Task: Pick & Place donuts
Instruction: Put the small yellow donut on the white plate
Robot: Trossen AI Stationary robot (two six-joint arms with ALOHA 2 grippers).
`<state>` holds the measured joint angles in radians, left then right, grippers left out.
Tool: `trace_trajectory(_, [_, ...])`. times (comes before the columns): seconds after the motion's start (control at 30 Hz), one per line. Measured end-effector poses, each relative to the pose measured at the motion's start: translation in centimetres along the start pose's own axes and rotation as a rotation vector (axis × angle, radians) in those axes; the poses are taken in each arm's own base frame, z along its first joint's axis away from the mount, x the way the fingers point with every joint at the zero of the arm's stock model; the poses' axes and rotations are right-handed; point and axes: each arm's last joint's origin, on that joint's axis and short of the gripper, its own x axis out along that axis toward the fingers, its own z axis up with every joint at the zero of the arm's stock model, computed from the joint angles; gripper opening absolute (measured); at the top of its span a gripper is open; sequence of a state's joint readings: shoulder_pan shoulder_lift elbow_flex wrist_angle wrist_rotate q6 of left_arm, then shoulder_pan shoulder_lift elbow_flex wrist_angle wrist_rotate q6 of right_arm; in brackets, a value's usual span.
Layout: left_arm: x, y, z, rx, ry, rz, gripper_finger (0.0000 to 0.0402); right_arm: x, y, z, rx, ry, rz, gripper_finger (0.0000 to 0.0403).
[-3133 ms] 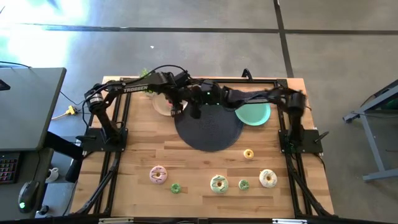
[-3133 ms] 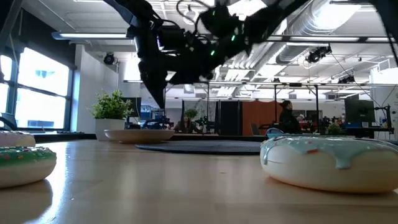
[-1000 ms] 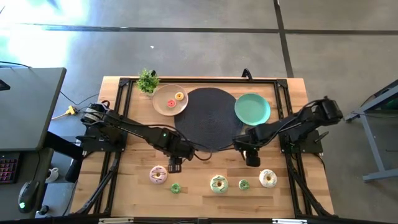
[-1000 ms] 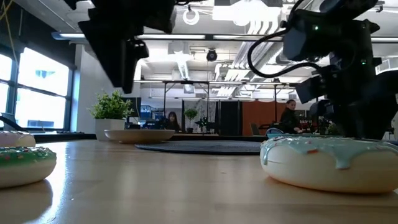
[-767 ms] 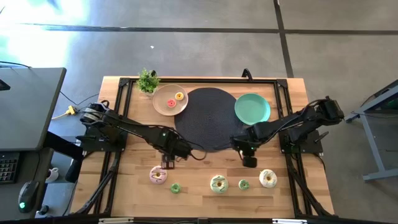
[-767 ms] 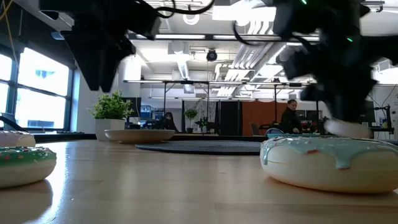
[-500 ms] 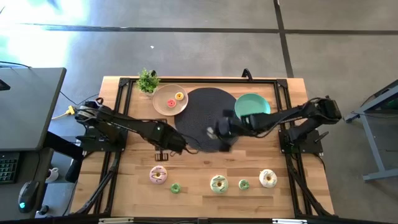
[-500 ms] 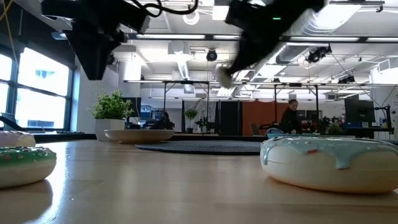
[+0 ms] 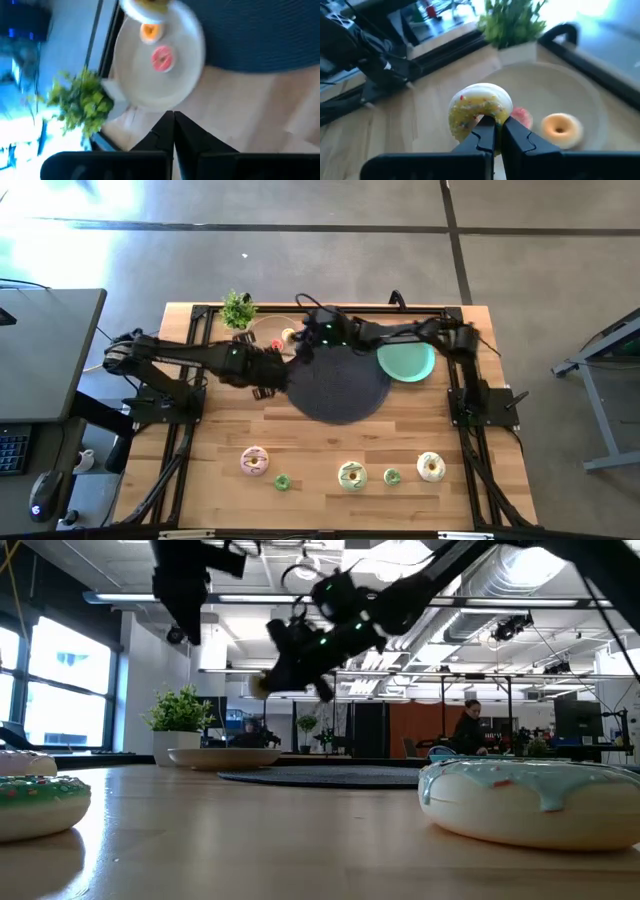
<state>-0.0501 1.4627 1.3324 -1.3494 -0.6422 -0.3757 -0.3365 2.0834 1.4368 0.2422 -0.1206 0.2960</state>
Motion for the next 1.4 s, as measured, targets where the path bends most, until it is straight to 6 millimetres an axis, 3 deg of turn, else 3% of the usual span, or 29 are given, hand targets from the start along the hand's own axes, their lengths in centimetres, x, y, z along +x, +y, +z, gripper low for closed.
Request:
trace_trajectory(0.23, [5.9, 1.8, 0.3, -0.051, 0.044, 0.002, 0.0001, 3.9, -1.0, -0.5, 0.036, 0.093, 0.033, 0.0006])
trace_trajectory(0.43, [10.9, 3.0, 1.0, -0.077, -0.088, -0.135, 0.0000, 4.2, -1.4, 0.0, -0.032, 0.091, 0.026, 0.0010])
trace_trajectory(0.6, [13.4, 4.0, 1.1, -0.049, -0.216, -0.256, 0.0000, 4.1, -2.5, -0.1, -0.043, 0.118, 0.007, 0.0011])
trace_trajectory(0.9, [15.1, 5.8, -0.1, -0.102, -0.153, -0.305, 0.0000, 3.7, -4.1, 0.6, -0.109, 0.111, 0.109, 0.0017])
trace_trajectory(1.1, [13.3, 6.5, 0.1, -0.108, -0.261, -0.325, 0.0000, 3.5, -5.1, 0.8, -0.107, 0.106, 0.066, 0.0018])
trace_trajectory(1.4, [13.0, 6.7, 0.8, -0.118, -0.345, -0.319, 0.0000, 3.6, -4.6, 0.8, -0.135, 0.095, 0.118, 0.0019])
